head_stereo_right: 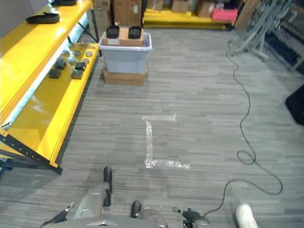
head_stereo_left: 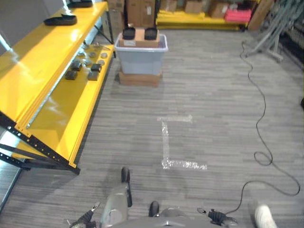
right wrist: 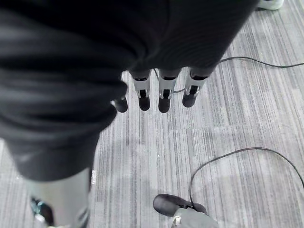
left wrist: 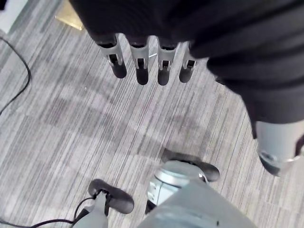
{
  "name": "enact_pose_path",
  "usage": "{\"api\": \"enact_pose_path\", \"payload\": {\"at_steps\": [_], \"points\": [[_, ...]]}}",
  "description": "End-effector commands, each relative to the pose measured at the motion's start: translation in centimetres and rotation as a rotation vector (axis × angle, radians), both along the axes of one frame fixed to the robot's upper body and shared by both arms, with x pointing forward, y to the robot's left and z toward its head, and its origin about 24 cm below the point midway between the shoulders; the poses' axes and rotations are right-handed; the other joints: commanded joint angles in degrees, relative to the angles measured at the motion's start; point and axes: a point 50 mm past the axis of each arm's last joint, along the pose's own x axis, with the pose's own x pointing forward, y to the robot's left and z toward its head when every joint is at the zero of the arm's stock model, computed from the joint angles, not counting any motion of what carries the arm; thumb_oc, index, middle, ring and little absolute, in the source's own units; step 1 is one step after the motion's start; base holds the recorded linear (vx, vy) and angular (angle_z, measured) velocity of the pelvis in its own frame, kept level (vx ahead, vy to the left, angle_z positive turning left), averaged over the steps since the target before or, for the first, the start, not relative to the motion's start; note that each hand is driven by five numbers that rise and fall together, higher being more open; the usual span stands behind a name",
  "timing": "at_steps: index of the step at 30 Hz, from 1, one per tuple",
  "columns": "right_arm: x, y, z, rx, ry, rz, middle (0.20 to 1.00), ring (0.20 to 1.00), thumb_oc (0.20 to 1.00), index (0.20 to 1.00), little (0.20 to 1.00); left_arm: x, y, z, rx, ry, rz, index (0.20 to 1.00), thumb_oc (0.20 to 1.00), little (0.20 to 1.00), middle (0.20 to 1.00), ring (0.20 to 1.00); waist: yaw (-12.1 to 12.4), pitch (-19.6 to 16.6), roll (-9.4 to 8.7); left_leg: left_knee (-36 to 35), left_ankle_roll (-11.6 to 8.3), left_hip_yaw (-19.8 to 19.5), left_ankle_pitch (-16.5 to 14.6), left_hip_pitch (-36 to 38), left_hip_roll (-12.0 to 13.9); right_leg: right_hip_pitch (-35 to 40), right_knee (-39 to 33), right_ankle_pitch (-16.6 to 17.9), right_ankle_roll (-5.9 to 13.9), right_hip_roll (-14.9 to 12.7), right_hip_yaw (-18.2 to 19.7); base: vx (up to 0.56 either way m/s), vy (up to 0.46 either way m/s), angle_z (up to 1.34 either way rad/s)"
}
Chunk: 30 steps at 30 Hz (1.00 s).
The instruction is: Move parts from the plastic box to the shelf.
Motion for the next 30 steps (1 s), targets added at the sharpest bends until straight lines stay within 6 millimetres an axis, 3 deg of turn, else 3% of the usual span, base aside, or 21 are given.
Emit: {"api": "enact_pose_path", "payload": {"at_steps": [1,3,5,6,8,9,11,12,13,15,17,18,19,20,22,25,30], "points": [[-1.5,-0.9,0.1,-0.021,0.012,0.073,1.000,1.000,1.000,1.000,1.000,0.3,0.6,0.2,0.015,-0.031,0.053,1.000,1.000,1.000,1.000,1.000,0.7,0.0,-1.39,2.4,1.67,1.1,5.1,-1.7,0.9,3.2,3.5,-0.6,7.81,-3.8,3.6,0.64,0.253,-0.37],[-1.1,-0.7,0.2,-0.025,-0.003,0.127,1.000,1.000,1.000,1.000,1.000,-0.1,0.8,0.2,0.017,-0.026,0.072,1.000,1.000,1.000,1.000,1.000,1.1,0.2,-0.96,4.8,1.40,1.0,6.0,-3.0,3.2,5.1,6.3,-4.4,7.75,-4.7,3.8,0.62,0.260,-0.40],[-0.8,-0.6,0.2,-0.030,-0.009,0.130,1.000,1.000,1.000,1.000,1.000,-0.3,0.9,0.2,0.020,-0.017,0.056,1.000,1.000,1.000,1.000,1.000,1.4,0.1,-1.09,5.8,1.76,1.3,4.9,-2.4,3.5,6.2,7.5,-6.1,8.28,-5.7,4.2,0.48,0.198,-0.70],[-0.6,-0.4,0.2,-0.031,-0.005,0.111,1.000,1.000,1.000,1.000,1.000,-0.8,1.0,0.1,0.033,0.006,0.024,1.000,1.000,1.000,1.000,1.000,2.1,-0.6,-1.60,8.9,2.40,1.2,3.7,-1.6,2.8,9.0,8.7,-8.5,8.92,-7.3,4.2,0.56,0.219,-0.59],[-0.5,-0.2,0.1,-0.015,-0.007,0.095,1.000,1.000,1.000,1.000,1.000,-0.9,0.9,0.1,0.038,0.021,-0.014,1.000,1.000,1.000,1.000,1.000,2.9,-1.8,-2.12,11.3,3.56,0.9,2.1,-0.8,0.9,11.3,10.7,-9.0,9.67,-8.9,4.0,0.56,0.260,-0.20],[-0.5,0.2,0.0,0.000,-0.011,0.092,1.000,1.000,1.000,1.000,1.000,-0.9,0.9,0.1,0.035,0.024,-0.032,1.000,1.000,1.000,1.000,1.000,3.1,-2.5,-2.50,11.3,4.93,1.3,0.6,0.5,-0.9,11.5,13.4,-7.2,10.67,-10.4,3.4,0.52,0.330,-0.31],[-0.3,1.1,-0.2,0.016,-0.025,0.080,1.000,1.000,1.000,1.000,1.000,-0.3,0.3,0.1,0.020,0.025,-0.096,1.000,1.000,1.000,1.000,1.000,3.1,-4.3,-2.67,9.6,8.70,2.0,-2.7,4.4,-5.6,8.1,25.9,0.9,13.90,-14.7,2.0,0.48,0.406,-0.24],[-0.2,1.1,-0.2,0.017,-0.023,0.073,1.000,1.000,1.000,1.000,1.000,-0.1,0.0,0.0,0.015,0.025,-0.108,1.000,1.000,1.000,1.000,1.000,2.9,-4.6,-2.67,9.2,9.46,2.0,-4.3,6.1,-7.2,5.9,31.6,3.1,14.69,-16.7,2.0,0.46,0.454,-0.04],[0.1,1.5,-0.2,0.019,-0.025,0.081,1.000,1.000,1.000,1.000,1.000,0.6,-0.5,0.0,0.014,0.018,-0.117,1.000,1.000,1.000,1.000,1.000,2.5,-4.7,-1.40,7.4,11.37,3.9,-5.5,9.1,-7.9,-0.5,37.0,6.8,14.33,-17.9,0.7,0.37,0.320,0.06],[0.3,1.8,-0.3,0.024,-0.038,0.081,1.000,1.000,1.000,1.000,1.000,1.2,-0.5,0.1,0.021,0.013,-0.129,1.000,1.000,1.000,1.000,1.000,2.0,-4.3,-1.07,6.5,11.60,4.5,-6.0,10.9,-8.0,-3.5,35.7,6.0,13.77,-17.0,-0.6,0.28,0.102,-0.03],[0.6,2.1,-0.3,0.035,-0.069,0.057,1.000,1.000,1.000,1.000,1.000,2.0,0.0,0.4,0.046,0.003,-0.149,1.000,1.000,1.000,1.000,1.000,1.1,-3.3,-1.08,6.0,11.20,3.8,-7.0,13.6,-7.9,-9.0,27.7,4.5,13.00,-13.9,-3.5,0.26,-0.130,0.13],[0.7,2.1,-0.3,0.037,-0.080,0.046,1.000,1.000,1.000,1.000,1.000,2.1,0.2,0.5,0.055,0.000,-0.149,1.000,1.000,1.000,1.000,1.000,0.7,-2.9,-1.29,6.0,11.10,3.4,-7.6,14.7,-8.0,-10.7,24.6,5.4,13.11,-13.2,-4.0,0.23,-0.153,0.22],[0.7,2.1,-0.2,0.041,-0.086,0.040,1.000,1.000,1.000,1.000,1.000,2.3,0.3,0.5,0.061,-0.003,-0.146,1.000,1.000,1.000,1.000,1.000,0.3,-2.7,-1.51,6.1,11.03,3.1,-8.1,15.5,-8.1,-11.8,22.3,6.3,13.35,-13.0,-4.2,0.34,-0.211,0.49],[0.7,1.9,-0.2,0.051,-0.097,0.034,1.000,1.000,1.000,1.000,1.000,2.4,0.8,0.7,0.071,-0.012,-0.141,1.000,1.000,1.000,1.000,1.000,-0.9,-2.1,-2.75,6.7,10.88,2.1,-10.0,17.3,-9.2,-15.0,13.6,10.8,14.76,-12.8,-3.6,0.39,-0.217,0.51],[0.5,1.8,-0.2,0.054,-0.103,0.039,1.000,1.000,1.000,1.000,1.000,2.3,1.0,0.7,0.073,-0.013,-0.142,1.000,1.000,1.000,1.000,1.000,-2.2,-1.6,-4.08,7.8,10.95,0.6,-12.8,18.6,-10.7,-17.6,6.1,15.5,16.47,-13.5,-2.0,0.48,-0.216,0.32],[-0.3,1.7,-0.3,0.059,-0.103,0.014,1.000,1.000,1.000,1.000,1.000,1.3,1.3,0.6,0.064,-0.005,-0.168,1.000,1.000,1.000,1.000,1.000,-3.8,-0.7,-4.32,9.6,11.10,-4.4,-17.1,22.0,-11.2,-20.6,-5.0,17.7,17.59,-14.2,1.4,0.65,-0.236,0.65],[-0.5,1.6,-0.4,0.052,-0.096,-0.004,1.000,1.000,1.000,1.000,1.000,-0.7,1.1,0.2,0.055,0.016,-0.192,1.000,1.000,1.000,1.000,1.000,-3.7,-0.6,-4.83,14.9,11.18,-5.9,-21.7,23.2,-10.4,-18.2,-4.0,16.6,17.48,-14.9,3.6,0.58,-0.258,0.62]]}}
